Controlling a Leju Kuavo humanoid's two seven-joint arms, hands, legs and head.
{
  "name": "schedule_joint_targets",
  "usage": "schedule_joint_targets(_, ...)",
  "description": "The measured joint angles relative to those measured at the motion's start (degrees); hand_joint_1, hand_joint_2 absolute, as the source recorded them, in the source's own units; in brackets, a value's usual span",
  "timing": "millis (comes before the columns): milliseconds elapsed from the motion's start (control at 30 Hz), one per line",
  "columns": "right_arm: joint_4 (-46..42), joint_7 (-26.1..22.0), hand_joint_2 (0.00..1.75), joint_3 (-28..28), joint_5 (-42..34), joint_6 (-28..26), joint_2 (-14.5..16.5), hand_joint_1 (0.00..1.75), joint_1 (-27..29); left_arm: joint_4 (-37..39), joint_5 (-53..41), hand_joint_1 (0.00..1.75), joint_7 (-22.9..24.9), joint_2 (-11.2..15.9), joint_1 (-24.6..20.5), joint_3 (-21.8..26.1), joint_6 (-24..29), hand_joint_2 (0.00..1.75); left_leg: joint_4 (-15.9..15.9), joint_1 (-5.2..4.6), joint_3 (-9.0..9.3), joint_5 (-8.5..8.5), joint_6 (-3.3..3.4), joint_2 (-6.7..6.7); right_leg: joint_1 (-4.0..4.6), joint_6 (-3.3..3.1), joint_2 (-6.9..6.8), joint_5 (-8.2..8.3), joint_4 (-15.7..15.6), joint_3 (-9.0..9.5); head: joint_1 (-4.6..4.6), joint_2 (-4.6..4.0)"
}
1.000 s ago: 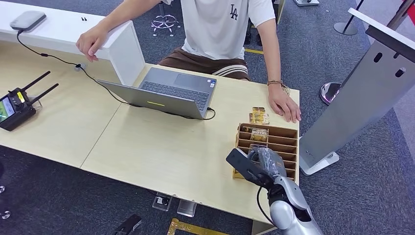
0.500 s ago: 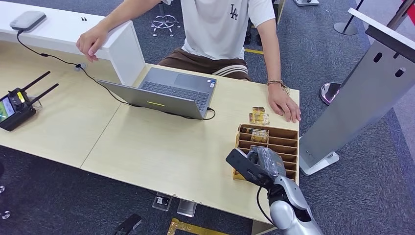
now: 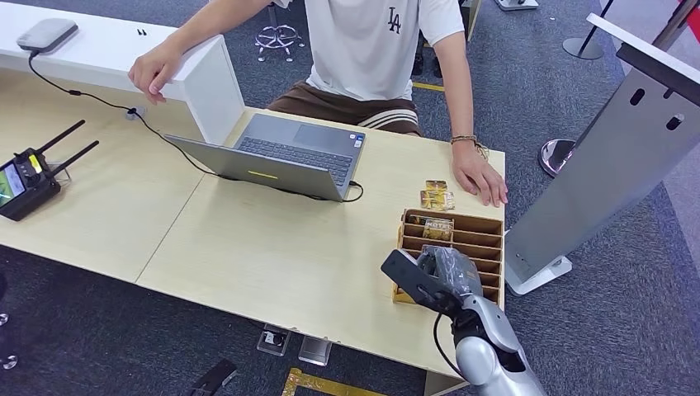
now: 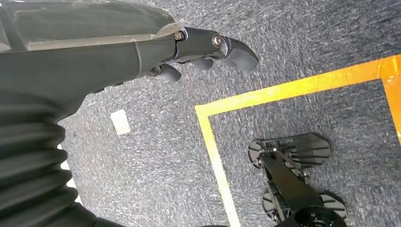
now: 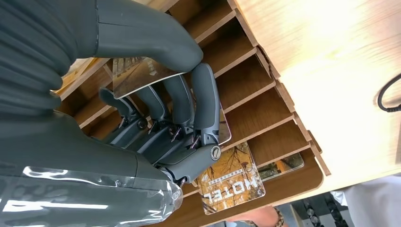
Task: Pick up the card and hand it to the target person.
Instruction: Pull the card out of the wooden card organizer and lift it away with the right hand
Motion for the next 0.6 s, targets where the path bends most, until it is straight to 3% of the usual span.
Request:
schedule_joint_targets(333, -5.1, 0.3, 1.75, -0.7, -1.2, 0.2, -1.0, 1.54, -0.4, 0.0, 0.7, 0.0, -0.3, 0.1, 0.5, -0.1, 0.2, 1.75, 0.0, 0.0, 0.0, 0.0, 0.0, 0.0, 0.0, 0.0, 0.0, 0.0, 0.0, -0.01, 0.01, 0.0)
schedule_joint_targets(600, -16.1, -4.6, 1.75, -3.8, -15.0, 3.5, -4.2, 1.54, -0.8, 0.0, 1.3, 0.0, -0.9, 0.5, 0.8, -0.1, 0.1, 1.75, 0.0, 0.0, 0.0, 0.0, 0.0, 0.0, 0.0, 0.0, 0.0, 0.0, 0.0, -0.01, 0.01, 0.0)
